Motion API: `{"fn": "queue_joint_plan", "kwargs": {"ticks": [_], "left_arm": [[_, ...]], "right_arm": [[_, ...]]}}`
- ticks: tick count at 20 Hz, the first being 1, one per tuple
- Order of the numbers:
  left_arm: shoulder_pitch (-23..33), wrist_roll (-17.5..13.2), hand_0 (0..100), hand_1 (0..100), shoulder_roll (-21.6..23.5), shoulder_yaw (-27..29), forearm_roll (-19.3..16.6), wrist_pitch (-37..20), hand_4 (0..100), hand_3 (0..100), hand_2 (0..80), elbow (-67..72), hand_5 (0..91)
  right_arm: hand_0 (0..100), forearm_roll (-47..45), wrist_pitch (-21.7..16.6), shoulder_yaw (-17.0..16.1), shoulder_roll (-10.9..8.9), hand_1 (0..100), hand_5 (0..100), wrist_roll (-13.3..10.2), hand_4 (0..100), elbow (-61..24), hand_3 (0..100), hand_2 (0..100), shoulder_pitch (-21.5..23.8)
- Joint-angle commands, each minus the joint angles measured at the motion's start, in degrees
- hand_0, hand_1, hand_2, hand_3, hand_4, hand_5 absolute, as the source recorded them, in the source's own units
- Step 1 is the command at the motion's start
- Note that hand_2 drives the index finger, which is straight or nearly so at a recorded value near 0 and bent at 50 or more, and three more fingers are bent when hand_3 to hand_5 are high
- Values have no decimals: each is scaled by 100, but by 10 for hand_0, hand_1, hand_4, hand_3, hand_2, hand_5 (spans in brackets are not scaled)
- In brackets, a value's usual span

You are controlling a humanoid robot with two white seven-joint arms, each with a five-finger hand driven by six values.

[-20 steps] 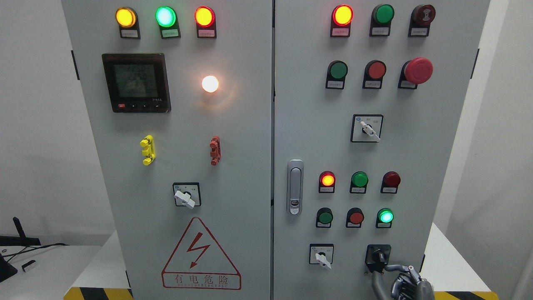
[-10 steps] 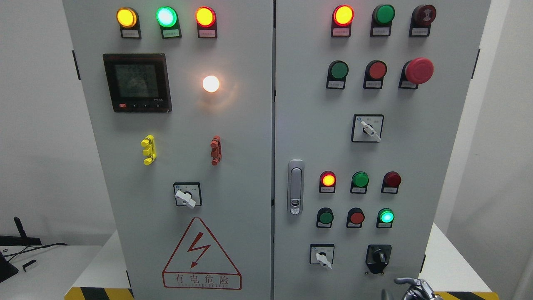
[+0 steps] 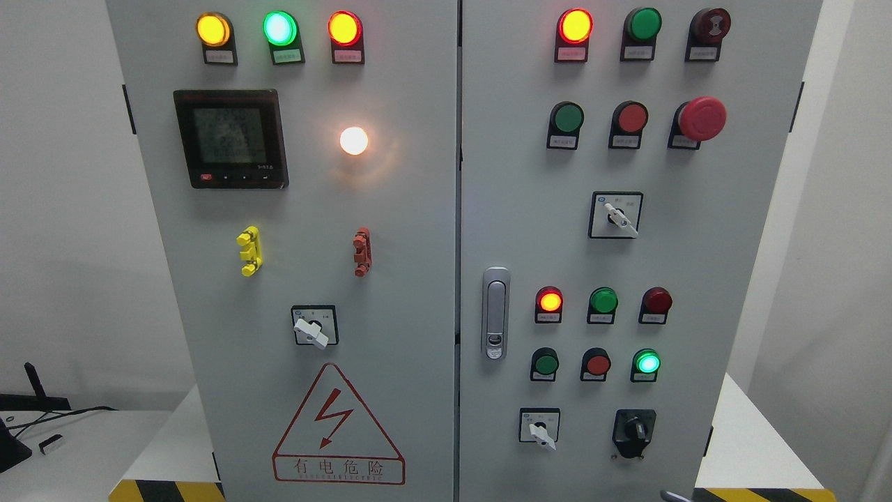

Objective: Trip black knob to open circuit

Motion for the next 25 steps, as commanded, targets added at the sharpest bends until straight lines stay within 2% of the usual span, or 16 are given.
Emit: {"fn": "queue_joint_plan", "kwargs": {"ticks": [1, 2, 6, 11, 21, 25], "left_arm": [[0, 4, 120, 389, -3, 0, 26, -4, 0, 0, 0, 0, 0], [0, 4, 120, 389, -3, 0, 26, -4, 0, 0, 0, 0, 0], [0, 4, 120, 389, -3, 0, 26, -4, 0, 0, 0, 0, 0], [0, 4, 120, 389, 6, 0, 26, -4, 0, 0, 0, 0, 0], [0, 4, 120, 389, -3, 0, 26, -4, 0, 0, 0, 0, 0], [0, 4, 120, 389, -3, 0, 26, -4, 0, 0, 0, 0, 0]], "right_arm": [[0, -614, 190, -63, -509, 0, 50, 389, 0, -819, 52, 0, 497], [0, -659, 278, -81, -544, 0, 0, 425, 0, -854, 13, 0, 540], [0, -948, 367, -151, -746, 0, 0, 443, 0, -1056, 0, 0, 725], [0, -976, 595, -335, -712, 0, 0, 443, 0, -1065, 0, 0, 699], [0, -993, 648, -292, -738, 0, 0, 443, 0, -1065, 0, 0, 664], [0, -993, 639, -283, -738, 0, 35, 451, 0, -1091, 34, 0, 664]]}}
